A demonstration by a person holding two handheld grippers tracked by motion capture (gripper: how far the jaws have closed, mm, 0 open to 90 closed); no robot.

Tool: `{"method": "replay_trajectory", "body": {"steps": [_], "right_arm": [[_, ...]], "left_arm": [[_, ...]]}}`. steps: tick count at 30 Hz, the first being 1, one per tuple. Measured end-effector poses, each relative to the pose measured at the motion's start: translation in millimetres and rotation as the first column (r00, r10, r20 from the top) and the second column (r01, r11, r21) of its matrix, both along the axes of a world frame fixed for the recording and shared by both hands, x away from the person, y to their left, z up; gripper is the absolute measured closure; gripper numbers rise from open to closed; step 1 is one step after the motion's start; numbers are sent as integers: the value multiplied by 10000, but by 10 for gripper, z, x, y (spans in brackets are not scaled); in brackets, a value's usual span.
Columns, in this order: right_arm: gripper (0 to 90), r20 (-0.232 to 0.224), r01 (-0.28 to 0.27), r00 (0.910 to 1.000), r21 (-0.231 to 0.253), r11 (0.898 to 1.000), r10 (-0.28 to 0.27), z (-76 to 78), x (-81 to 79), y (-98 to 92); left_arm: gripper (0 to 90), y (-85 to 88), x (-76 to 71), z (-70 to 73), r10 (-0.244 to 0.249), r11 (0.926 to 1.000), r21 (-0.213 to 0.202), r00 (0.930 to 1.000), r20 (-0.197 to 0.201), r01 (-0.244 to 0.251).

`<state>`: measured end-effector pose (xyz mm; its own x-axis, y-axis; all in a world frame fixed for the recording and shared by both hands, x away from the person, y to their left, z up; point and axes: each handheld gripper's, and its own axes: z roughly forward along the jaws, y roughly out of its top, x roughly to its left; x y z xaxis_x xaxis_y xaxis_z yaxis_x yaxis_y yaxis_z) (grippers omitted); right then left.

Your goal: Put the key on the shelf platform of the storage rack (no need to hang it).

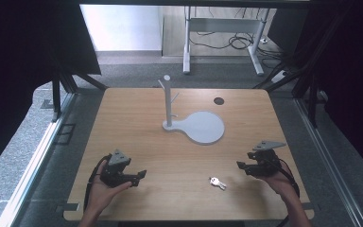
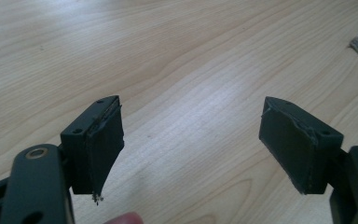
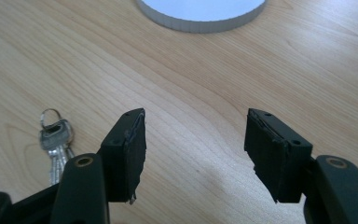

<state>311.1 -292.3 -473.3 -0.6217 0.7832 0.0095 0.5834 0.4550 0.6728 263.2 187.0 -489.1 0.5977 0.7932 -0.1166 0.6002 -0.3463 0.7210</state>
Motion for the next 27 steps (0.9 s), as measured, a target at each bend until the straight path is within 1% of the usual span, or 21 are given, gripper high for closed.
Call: {"method": "replay_trajectory", "body": {"steps": [1,2,4,5,6,7,11,12,13,14,16,17,18,19,20,22,23,25,26,27], "right_arm": [[394,-101,-136,9999,-152,9998,135,51,5,33],[394,-101,-136,9999,-152,9998,135,51,5,33],[403,-227,-392,9990,-366,9986,384,142,13,89],[403,-227,-392,9990,-366,9986,384,142,13,89],[410,-303,-571,9980,-513,9971,556,188,15,125],[410,-303,-571,9980,-513,9971,556,188,15,125],[416,-538,-1046,9935,-821,9911,1004,310,11,249],[416,-538,-1046,9935,-821,9911,1004,310,11,249],[417,-593,-1268,9908,-918,9877,1217,350,4,292],[418,-684,-1348,9893,-977,9860,1285,369,-4,312],[421,-773,-1546,9862,-1075,9821,1467,395,-13,351],[421,-773,-1546,9862,-1075,9821,1467,395,-13,351],[423,-850,-1621,9846,-1167,9798,1528,414,-25,384],[423,-850,-1621,9846,-1167,9798,1528,414,-25,384],[423,-921,-1757,9819,-1185,9773,1654,429,-31,421],[424,-934,-1789,9813,-1193,9766,1684,432,-33,432],[425,-1044,-1896,9785,-1148,9751,1779,433,-37,466],[426,-1054,-1934,9777,-1132,9746,1818,430,-36,478],[428,-1118,-2025,9756,-1235,9715,1891,420,-40,510],[432,-1141,-2032,9753,-1246,9712,1894,420,-43,519]], "left_arm": [[221,-6,-3,8,-25,10000,52,10000,-4,25],[221,-6,-3,8,-25,10000,52,10000,-4,25],[221,-17,-15,21,-24,10000,40,10000,22,24],[221,-17,-15,21,-24,10000,40,10000,22,24],[221,-15,-13,23,-71,10000,56,10000,60,71],[221,-15,-14,28,-68,10000,53,10000,67,67],[222,-12,-15,30,-64,10000,55,9999,79,63],[222,-12,-14,29,-63,10000,58,9999,80,62],[222,-12,-15,28,-60,10000,54,10000,76,60],[222,-12,-17,29,-70,10000,55,9999,88,69],[222,-12,-18,30,-74,10000,38,9999,90,74],[222,-15,-21,30,-37,10000,-19,9999,98,38],[222,-14,-23,33,-36,10000,-7,9999,113,37],[223,-14,-23,33,-36,10000,-7,9999,113,37],[222,-13,-23,33,-41,10000,-16,9999,117,41],[222,-13,-22,33,-40,10000,-14,9999,116,40],[223,-16,-21,29,-32,10000,-28,10000,91,32],[222,-16,-20,28,-64,10000,16,9999,81,64],[223,-20,-21,24,-42,10000,-26,10000,72,42],[223,-24,-21,22,-78,10000,-17,10000,49,78]]}}
